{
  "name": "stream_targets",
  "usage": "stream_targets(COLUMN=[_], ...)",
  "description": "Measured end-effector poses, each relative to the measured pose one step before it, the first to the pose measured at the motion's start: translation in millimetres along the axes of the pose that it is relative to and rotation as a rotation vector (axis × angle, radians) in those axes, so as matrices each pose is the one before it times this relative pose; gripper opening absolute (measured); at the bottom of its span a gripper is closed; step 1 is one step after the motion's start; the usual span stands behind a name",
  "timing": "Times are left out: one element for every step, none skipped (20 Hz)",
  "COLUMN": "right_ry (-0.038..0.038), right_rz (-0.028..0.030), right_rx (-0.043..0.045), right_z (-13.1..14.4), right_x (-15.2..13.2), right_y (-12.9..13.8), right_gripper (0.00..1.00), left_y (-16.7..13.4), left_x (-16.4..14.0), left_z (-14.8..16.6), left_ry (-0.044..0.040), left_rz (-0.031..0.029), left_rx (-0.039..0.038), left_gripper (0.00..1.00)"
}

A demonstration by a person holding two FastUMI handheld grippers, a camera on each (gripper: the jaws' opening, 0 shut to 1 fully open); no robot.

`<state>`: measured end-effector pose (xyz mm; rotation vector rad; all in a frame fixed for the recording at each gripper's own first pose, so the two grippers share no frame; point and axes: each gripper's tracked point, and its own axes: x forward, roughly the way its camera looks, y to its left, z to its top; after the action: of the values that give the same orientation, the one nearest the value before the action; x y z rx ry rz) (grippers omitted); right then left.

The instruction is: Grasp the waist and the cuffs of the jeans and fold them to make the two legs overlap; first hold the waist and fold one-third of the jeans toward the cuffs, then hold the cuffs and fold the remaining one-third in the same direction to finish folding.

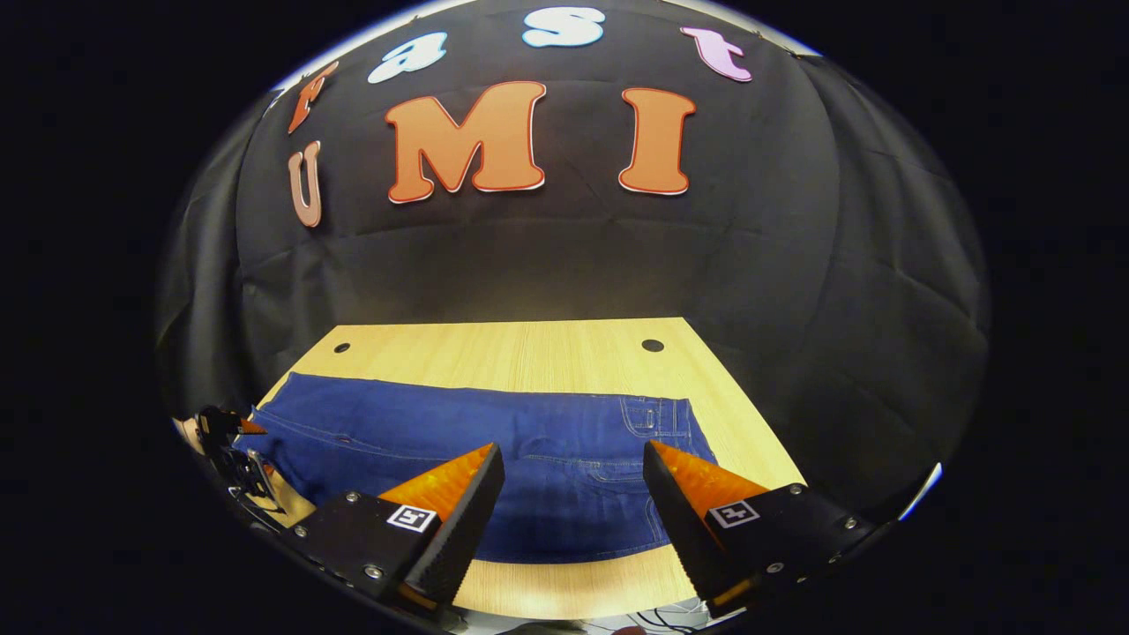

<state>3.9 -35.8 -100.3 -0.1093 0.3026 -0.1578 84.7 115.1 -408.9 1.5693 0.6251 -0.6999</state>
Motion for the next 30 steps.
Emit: stream_targets(right_ry=[0.00029,0.00558,0.00209,-0.00851,-0.01348,-0.01167,-0.01072,-0.01407,-0.00489,0.01295,0.00994,0.00639,0.01726,0.01815,0.00954,-0.01072,-0.01951,-0.02855,-0.01448,-0.00905,0.00553,0.00869,0.00061,0.00102,0.00099,0.00151,0.01217,-0.0147,-0.00536,-0.00153], right_rz=[-0.00381,-0.00248,-0.00233,-0.01031,-0.01359,-0.03579,-0.02153,-0.04023,-0.02457,-0.02071,0.0187,0.02156,0.03078,0.03894,0.04435,0.02495,0.02616,0.04366,0.0306,0.02109,0.02369,0.02165,0.00864,0.00828,0.0168,0.02145,0.00941,-0.0109,-0.01249,-0.01569], right_rx=[0.00024,0.00198,-0.00265,-0.01397,-0.03283,-0.07358,-0.08152,-0.17149,-0.10858,-0.09391,-0.08112,-0.07451,-0.07882,-0.12604,-0.19993,-0.11941,-0.11114,-0.12777,-0.05441,-0.02452,-0.00719,-0.00541,-0.00924,-0.01635,-0.02159,-0.02058,-0.02989,-0.02605,-0.00934,-0.0044], right_z=[-0.2,-0.47,-1.74,0.86,0.31,-1.07,-1.23,-6.95,-4.66,-9.07,-10.04,-12.1,-11.86,-19.29,-19.03,-2.08,3.05,5.04,4.11,0.1,-5.12,-4.37,-1.68,-0.36,0.47,-1.22,-2.68,2.48,3.44,1.29], right_x=[2.24,1.64,0.41,0.49,0.85,1.02,0.61,-1.38,0.1,-0.58,1.92,1.18,2.18,4.36,5.47,3.88,7.26,7.6,3.5,5.62,8.32,6.21,6.79,3.4,5.01,3.48,7.27,0.29,7.95,2.75], right_y=[0.24,0.07,-0.61,-3.7,-6.31,-14.07,-10.94,-23.29,-11.2,-4.21,2.16,9.81,10.83,19.8,25.4,12.35,12.42,17.57,10.86,7.49,4.2,3.6,-0.15,-0.49,2.25,5.24,2.09,-4.57,-2.77,-2.45], right_gripper=[0.96,0.96,0.96,0.96,0.97,0.96,0.97,0.98,0.98,0.98,0.98,0.98,0.98,0.98,0.98,0.99,0.99,0.99,0.99,0.99,0.99,0.99,0.99,0.99,0.99,0.99,0.99,0.99,0.94,0.93], left_y=[-4.17,-4.84,3.51,1.22,-0.21,-7.99,-5.16,-0.34,2.84,0.73,-1.03,0.79,-1.16,-0.93,0.56,1.09,-0.33,0.27,0.48,-0.08,0.49,0.56,-0.12,0.42,-0.11,0.14,0.1,0.59,-0.34,0.27], left_x=[9.81,5.74,3.23,0.33,0.83,-6.36,-4.32,-1.37,4.28,1.34,-3.44,-0.26,-0.65,0.32,0.92,1.29,-0.13,-0.4,-0.14,0.01,0.13,0.13,-0.24,-0.15,0.26,-0.05,0.03,-0.83,0.49,0.76], left_z=[2.0,-0.29,1.48,-0.77,-0.02,0.19,-2.06,-0.74,0.13,0.21,-0.9,2.12,-0.22,1.32,-2.33,-0.65,0.53,0.16,0.46,0.09,-1.7,0.64,0.89,-1.41,-0.56,0.98,0.04,0.34,-1.68,1.18], left_ry=[-0.00625,-0.00273,0.00746,0.00163,0.00717,-0.00411,-0.00266,-0.00455,-0.00278,0.00216,0.00876,0.0011,0.00241,0.00148,0.00503,0.00359,0.00435,0.00415,0.00258,0.00265,0.00174,0.00449,0.00352,0.00428,0.00106,0.00081,0.00161,-0.00087,-0.00174,-0.00056], left_rz=[-0.02985,-0.01034,0.04402,0.01413,0.00138,-0.03575,-0.02887,-0.02691,-0.00602,-0.00195,0.00023,0.00538,0.00144,0.00404,0.00362,0.00516,0.0022,0.00077,0.00009,0.00007,0.0007,0.00228,0.00057,-0.0004,-0.00184,-0.00396,-0.00101,0.00105,0.00363,0.00433], left_rx=[-0.00612,-0.00101,0.02172,0.02828,-0.00148,-0.04818,-0.04803,-0.0524,-0.00503,0.0096,0.01528,0.0142,0.00474,-0.00397,0.0035,0.00698,0.00636,0.00264,-0.00402,-0.00684,-0.00665,-0.00552,0.00024,0.00164,-0.00102,-0.00934,-0.011,-0.01506,-0.00674,-0.00747], left_gripper=[0.78,0.57,0.36,0.15,0.14,0.11,0.07,0.08,0.07,0.08,0.08,0.08,0.08,0.08,0.08,0.08,0.08,0.08,0.08,0.07,0.08,0.08,0.08,0.08,0.08,0.08,0.08,0.08,0.08,0.08])
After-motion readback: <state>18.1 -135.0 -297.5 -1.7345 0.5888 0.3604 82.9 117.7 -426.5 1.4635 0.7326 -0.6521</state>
